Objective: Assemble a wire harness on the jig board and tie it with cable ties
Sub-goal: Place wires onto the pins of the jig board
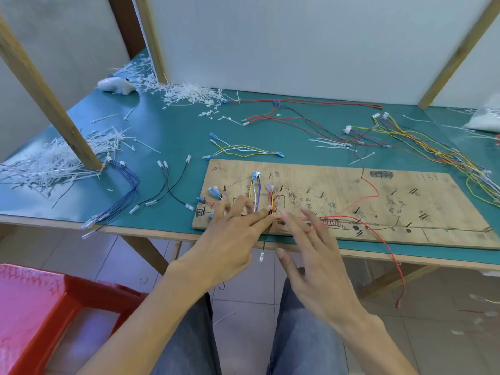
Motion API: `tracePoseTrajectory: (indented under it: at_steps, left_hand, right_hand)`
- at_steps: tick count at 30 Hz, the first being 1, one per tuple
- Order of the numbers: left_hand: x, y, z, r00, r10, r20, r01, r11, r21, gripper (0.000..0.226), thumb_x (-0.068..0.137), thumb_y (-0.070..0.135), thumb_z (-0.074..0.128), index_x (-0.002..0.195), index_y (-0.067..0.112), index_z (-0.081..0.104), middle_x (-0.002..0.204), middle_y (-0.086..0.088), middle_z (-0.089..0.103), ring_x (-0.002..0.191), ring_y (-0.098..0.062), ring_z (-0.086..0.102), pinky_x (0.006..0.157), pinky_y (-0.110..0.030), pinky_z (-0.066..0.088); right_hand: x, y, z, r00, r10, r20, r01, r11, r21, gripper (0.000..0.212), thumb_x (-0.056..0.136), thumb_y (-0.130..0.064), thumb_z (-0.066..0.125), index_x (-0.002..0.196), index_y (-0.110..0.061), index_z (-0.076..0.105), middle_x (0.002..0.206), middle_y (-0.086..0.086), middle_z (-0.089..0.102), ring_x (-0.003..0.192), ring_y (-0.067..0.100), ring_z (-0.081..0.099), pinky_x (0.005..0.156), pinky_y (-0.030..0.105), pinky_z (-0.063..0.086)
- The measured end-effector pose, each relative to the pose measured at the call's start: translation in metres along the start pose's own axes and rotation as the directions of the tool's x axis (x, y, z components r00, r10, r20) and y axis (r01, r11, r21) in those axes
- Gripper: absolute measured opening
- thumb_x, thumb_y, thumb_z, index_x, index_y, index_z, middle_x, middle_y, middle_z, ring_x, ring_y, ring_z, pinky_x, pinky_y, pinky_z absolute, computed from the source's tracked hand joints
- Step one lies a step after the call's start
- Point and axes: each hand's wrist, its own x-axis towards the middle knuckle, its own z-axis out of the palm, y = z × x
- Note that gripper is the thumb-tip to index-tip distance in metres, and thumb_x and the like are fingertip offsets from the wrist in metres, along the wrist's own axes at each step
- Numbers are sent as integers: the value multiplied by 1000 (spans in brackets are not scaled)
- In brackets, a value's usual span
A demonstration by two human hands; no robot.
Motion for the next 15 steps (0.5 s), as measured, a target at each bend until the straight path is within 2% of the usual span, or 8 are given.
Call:
tracePoseTrajectory:
  at_steps: [2, 6, 10, 12, 15]
  left_hand:
    - [0, 1, 2, 1000, -14, 2, 14, 1000, 19, 92, 77, 9, 57, 162, 29, 30, 165, 15, 35, 133, -19, 32, 99, -45, 30]
    - [1, 0, 0, 1000, -19, 17, 19, 999, 44, 92, 76, 11, 60, 162, 31, 33, 164, 17, 37, 133, -17, 31, 98, -44, 26]
    - [0, 2, -1, 999, -32, 32, 30, 998, 51, 93, 77, 12, 62, 162, 30, 32, 164, 17, 37, 131, -16, 29, 99, -43, 28]
    - [0, 2, -2, 999, -40, 35, 38, 998, 48, 93, 78, 12, 61, 164, 31, 29, 164, 18, 35, 131, -16, 27, 100, -43, 29]
    - [0, 3, -2, 998, -51, 39, 50, 998, 43, 93, 81, 11, 57, 165, 34, 24, 166, 20, 30, 134, -14, 23, 102, -42, 26]
  right_hand:
    - [6, 7, -14, 993, 8, -117, 3, 996, 93, 66, 106, -36, 60, 164, -23, 31, 171, -12, 27, 162, 21, 12, 128, 50, 23]
    - [22, 27, -59, 949, 28, -314, 18, 990, 143, 76, 101, -35, 64, 165, -16, 27, 175, -3, 17, 163, 26, 7, 132, 41, 9]
    - [26, 49, -100, 885, 32, -465, 50, 986, 162, 76, 104, -31, 59, 166, -10, 21, 176, 3, 10, 163, 28, 5, 132, 50, 6]
    - [24, 59, -114, 862, 0, -508, 64, 992, 108, 69, 105, -29, 57, 164, -10, 28, 176, 6, 11, 163, 30, 4, 130, 58, 8]
    - [19, 70, -121, 832, -85, -549, 109, 994, 11, 55, 105, -28, 56, 156, -10, 45, 173, 10, 22, 162, 39, 6, 128, 60, 10]
